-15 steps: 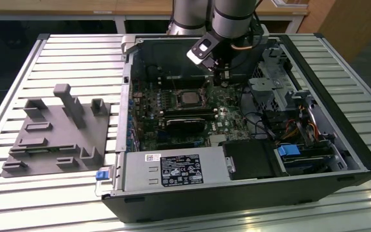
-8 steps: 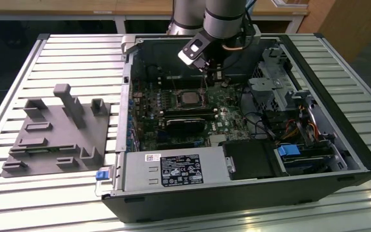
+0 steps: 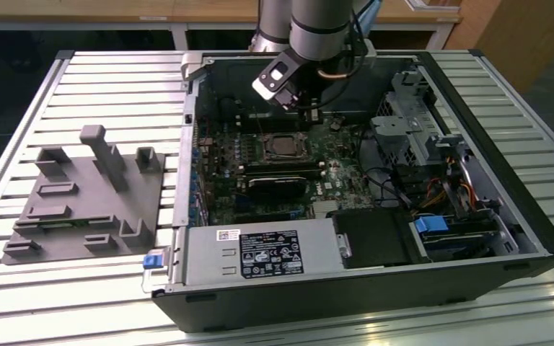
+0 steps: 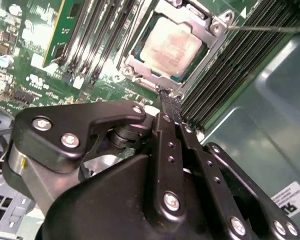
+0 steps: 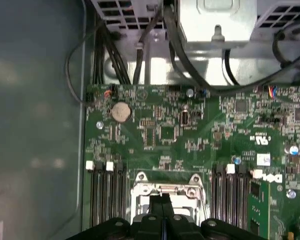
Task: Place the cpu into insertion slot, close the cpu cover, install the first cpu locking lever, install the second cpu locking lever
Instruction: 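Close the cpu cover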
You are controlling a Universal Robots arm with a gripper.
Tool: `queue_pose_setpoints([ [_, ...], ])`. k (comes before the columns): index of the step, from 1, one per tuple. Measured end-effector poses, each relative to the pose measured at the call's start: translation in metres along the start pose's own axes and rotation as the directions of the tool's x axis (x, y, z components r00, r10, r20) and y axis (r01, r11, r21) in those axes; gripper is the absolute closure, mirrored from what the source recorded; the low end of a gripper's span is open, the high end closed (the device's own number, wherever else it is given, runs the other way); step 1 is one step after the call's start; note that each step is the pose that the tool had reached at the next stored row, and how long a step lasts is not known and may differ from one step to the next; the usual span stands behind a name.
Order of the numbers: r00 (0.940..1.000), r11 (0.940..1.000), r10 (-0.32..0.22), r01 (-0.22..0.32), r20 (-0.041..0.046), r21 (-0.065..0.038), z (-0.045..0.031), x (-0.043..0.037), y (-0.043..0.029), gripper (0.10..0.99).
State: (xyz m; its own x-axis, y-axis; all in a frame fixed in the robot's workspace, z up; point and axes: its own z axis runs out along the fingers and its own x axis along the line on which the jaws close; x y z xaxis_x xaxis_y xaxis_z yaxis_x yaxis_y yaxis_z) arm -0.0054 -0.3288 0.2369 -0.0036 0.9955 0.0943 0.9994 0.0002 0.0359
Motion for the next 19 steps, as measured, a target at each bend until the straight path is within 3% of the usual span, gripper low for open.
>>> queue_pose_setpoints([
  [10, 1.0, 1.0, 0.0, 0.0, 0.0, 0.0, 0.0018, 0.0001, -0.0181, 0.98],
  [19, 1.0, 1.0, 0.0, 0.0, 0.0, 0.0, 0.0016, 0.0001, -0.0248, 0.98],
])
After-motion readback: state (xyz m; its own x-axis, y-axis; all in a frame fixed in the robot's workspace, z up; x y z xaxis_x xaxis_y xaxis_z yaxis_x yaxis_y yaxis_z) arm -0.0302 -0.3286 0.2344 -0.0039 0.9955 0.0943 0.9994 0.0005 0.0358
